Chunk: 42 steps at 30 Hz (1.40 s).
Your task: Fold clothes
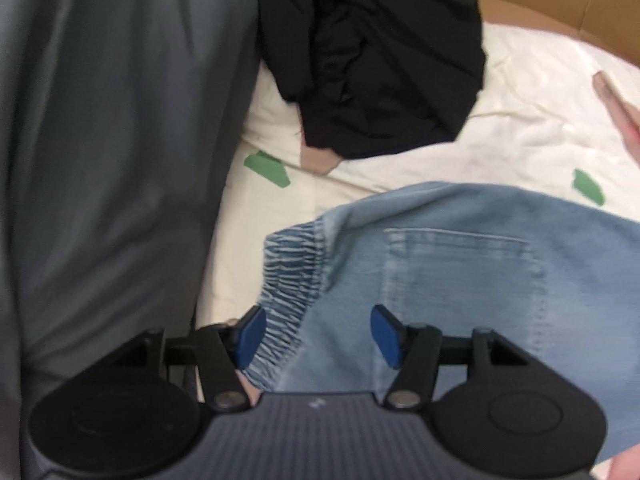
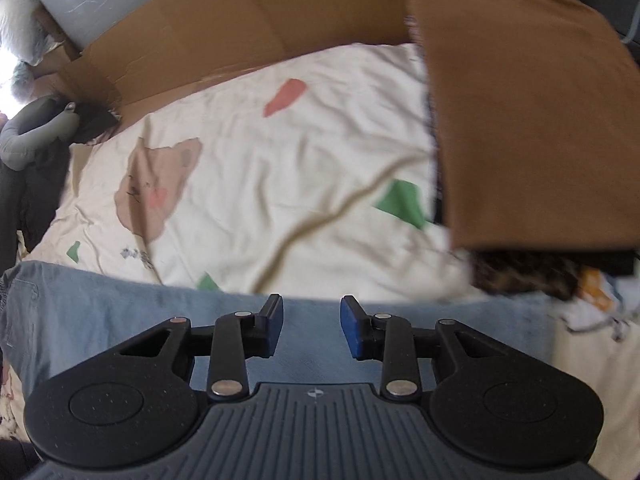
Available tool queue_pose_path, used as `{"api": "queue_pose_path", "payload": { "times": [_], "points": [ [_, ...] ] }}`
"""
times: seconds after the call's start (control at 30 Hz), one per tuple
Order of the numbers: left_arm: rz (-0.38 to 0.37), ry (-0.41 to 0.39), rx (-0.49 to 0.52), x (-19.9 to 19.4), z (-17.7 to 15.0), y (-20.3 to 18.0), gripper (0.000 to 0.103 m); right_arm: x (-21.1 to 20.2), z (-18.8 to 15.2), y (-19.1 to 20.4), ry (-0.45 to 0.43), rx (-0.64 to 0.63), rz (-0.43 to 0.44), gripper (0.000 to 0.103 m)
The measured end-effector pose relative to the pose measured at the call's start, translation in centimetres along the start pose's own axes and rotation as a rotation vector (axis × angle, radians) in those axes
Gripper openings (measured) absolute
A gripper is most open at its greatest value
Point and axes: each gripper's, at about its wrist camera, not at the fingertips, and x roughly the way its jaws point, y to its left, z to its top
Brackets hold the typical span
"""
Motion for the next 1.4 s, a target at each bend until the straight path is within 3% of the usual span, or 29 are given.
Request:
{"api": "queue_pose_path", "payload": {
  "times": [0.23,0.5,0.77,1.0,1.23,1.3,1.4],
  "points": [
    [-0.038,0.001,-0.017,-3.3,-0.8,-3.3,0.063,-2.8,-4.7,-5.6,-0.030,0.106,-0.043,0.039],
    [-0.027,0.039,-0.016,-3.9,-0.8,-6.7,0.063,-4.2,-8.6,-9.5,-0.089,0.175,-0.117,0.039],
    [-0.043,0.049,0.032,-3.1,0.4,-9.9,0.063,-2.2,-9.8,-13.0,-0.081,0.231,-0.123,0.040],
    [-0.059,0.078,0.050,-0.9,0.5,-12.6,0.063,-0.8,-9.0,-13.7,-0.013,0.168,-0.146,0.045],
    [-0.060,0.087,0.080,-0.5,0.8,-14.0,0.063,0.0,-8.9,-14.6,0.036,0.161,-0.047,0.046],
    [-0.060,0.083,0.078,-0.7,0.9,-14.0,0.063,0.5,-8.8,-15.0,0.050,0.160,-0.013,0.053],
    [-0.057,0.083,0.077,-0.9,0.9,-14.1,0.063,0.8,-8.4,-15.9,0.066,0.170,0.037,0.053]
  ]
}}
